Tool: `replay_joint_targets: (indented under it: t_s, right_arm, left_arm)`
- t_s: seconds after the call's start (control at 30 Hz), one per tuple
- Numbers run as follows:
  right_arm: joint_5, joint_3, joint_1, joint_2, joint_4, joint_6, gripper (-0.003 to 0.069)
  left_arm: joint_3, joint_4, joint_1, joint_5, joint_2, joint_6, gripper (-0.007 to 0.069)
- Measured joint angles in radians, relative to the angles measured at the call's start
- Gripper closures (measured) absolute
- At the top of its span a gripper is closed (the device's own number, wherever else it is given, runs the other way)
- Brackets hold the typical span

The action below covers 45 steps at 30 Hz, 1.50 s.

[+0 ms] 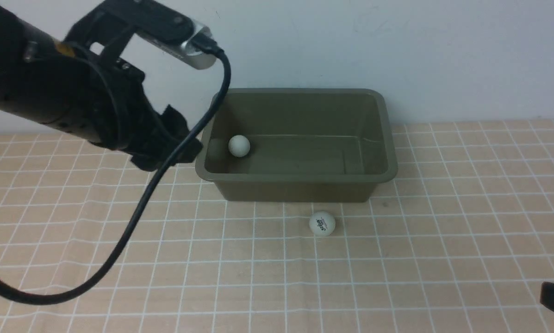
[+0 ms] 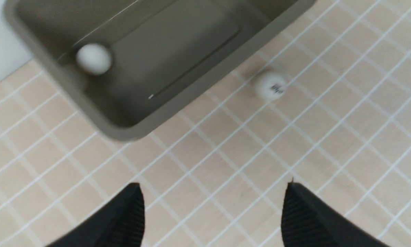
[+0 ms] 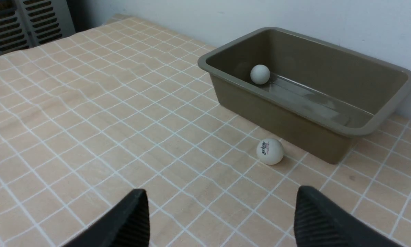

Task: Put the table tennis balls into the box on the light coffee tablecloth.
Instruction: 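Reach for and grasp a ping pong ball on the table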

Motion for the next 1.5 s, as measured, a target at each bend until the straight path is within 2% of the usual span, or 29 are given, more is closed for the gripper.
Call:
replay_joint_targets:
  t_s: [0.07,0.17,0.4,0.6,0.97,1.1,1.2,1.23,1.27,1.33,1.5]
  right_arm:
    - [0.011,0.0,0.0,0.027,0.018,-0.025,0.0147]
    - [0.009,-0.004,0.0,0.079,0.04,-0.049,0.0147]
    - [0.002,-0.088,0.0,0.237,0.118,-0.174,0.0147]
    - [0.01,-0.19,0.0,0.468,0.176,-0.198,0.0147]
    - [0.035,-0.32,0.007,0.914,0.05,-0.2,0.0147]
    - [-0.088,-0.323,0.075,0.97,0.065,-0.199,0.0147]
    - [-0.216,-0.333,0.192,1.012,0.082,-0.196,0.0147]
    - [-0.235,-0.334,0.2,1.018,0.085,-0.195,0.0147]
    - [-0.319,-0.337,0.261,1.043,0.106,-0.182,0.0147]
    - [-0.421,-0.34,0.319,1.079,0.149,-0.146,0.0147]
    - [-0.519,-0.374,0.382,1.191,0.226,-0.099,0.0147]
  left_arm:
    - [0.0,0.107,0.0,0.039,-0.051,-0.096,0.018]
    - [0.0,0.145,0.0,0.073,-0.118,-0.129,0.018]
    - [0.0,0.15,0.0,0.095,-0.246,-0.129,0.018]
    - [0.0,0.096,0.0,0.117,-0.283,-0.129,0.018]
    - [0.0,0.079,0.0,0.143,-0.283,-0.131,0.018]
    - [0.0,0.082,0.0,0.143,-0.283,-0.131,0.018]
    - [0.0,0.086,0.0,0.143,-0.283,-0.131,0.018]
    - [0.0,0.086,0.0,0.143,-0.283,-0.131,0.018]
    - [0.0,0.086,0.0,0.143,-0.283,-0.131,0.018]
    - [0.0,0.088,0.0,0.143,-0.283,-0.131,0.018]
    - [0.0,0.088,0.0,0.146,-0.283,-0.131,0.018]
